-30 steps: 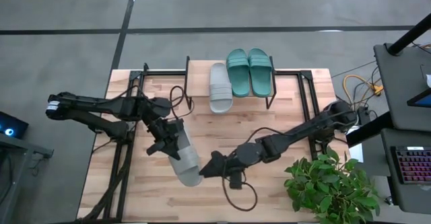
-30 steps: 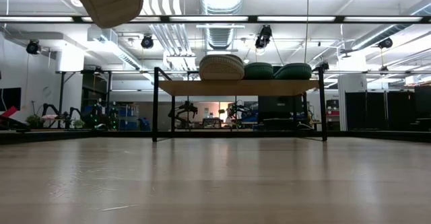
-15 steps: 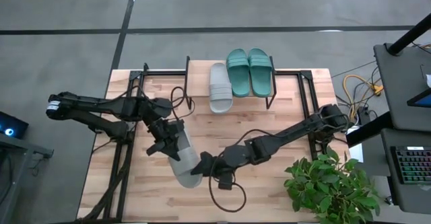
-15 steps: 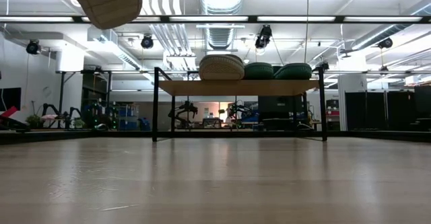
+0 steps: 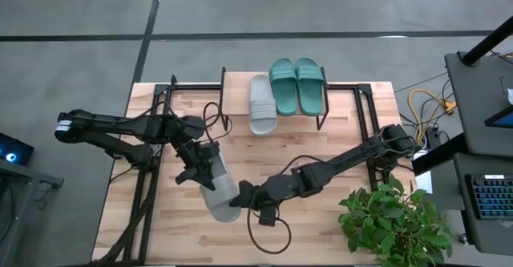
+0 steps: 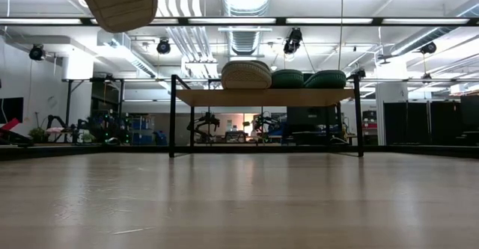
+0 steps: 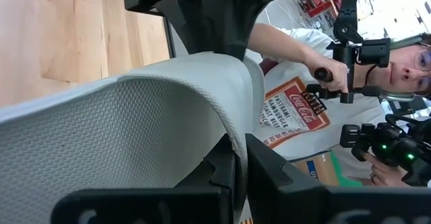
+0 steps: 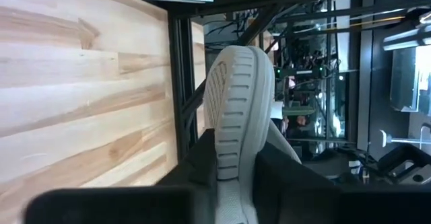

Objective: Pick and place slides into the shelf
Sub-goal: Put the gray slide on the shelf

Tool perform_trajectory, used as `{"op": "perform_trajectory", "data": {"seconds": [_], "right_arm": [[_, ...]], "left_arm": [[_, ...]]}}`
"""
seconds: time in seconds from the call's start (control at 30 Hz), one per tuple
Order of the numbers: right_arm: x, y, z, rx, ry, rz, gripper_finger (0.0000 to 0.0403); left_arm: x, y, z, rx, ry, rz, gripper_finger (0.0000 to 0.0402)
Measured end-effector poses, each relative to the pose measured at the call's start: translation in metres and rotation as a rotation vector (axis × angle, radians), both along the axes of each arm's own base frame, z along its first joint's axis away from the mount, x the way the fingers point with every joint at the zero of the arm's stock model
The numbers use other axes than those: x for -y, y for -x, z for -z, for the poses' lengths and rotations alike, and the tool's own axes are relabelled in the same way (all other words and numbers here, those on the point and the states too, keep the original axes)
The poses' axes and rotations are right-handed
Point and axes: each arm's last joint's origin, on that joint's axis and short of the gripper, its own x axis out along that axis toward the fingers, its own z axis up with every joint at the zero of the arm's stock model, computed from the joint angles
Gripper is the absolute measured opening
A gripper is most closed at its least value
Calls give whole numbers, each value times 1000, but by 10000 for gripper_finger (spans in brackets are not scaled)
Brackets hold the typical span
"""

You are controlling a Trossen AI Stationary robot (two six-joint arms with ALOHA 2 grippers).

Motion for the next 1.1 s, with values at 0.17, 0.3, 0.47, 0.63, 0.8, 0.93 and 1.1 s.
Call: {"op": "perform_trajectory", "data": {"seconds": [0.17,0.3,0.47,0.63,0.8,0.93,1.1], "right_arm": [[0,0,1,-12,9,7,39],[1,0,1,-11,9,9,39],[1,0,1,-11,9,10,38],[1,0,1,-10,13,23,38],[3,0,1,-3,34,90,38],[5,0,1,-5,42,113,38],[6,0,-1,2,39,153,37]], "left_arm": [[0,0,0,16,-15,6,0],[0,0,0,15,-5,21,1],[1,1,0,20,8,52,28],[-1,1,-1,79,-28,79,80],[-10,6,-5,95,-26,46,144],[-20,13,-11,122,-22,12,181],[-28,27,-20,172,-37,-30,191]]}}
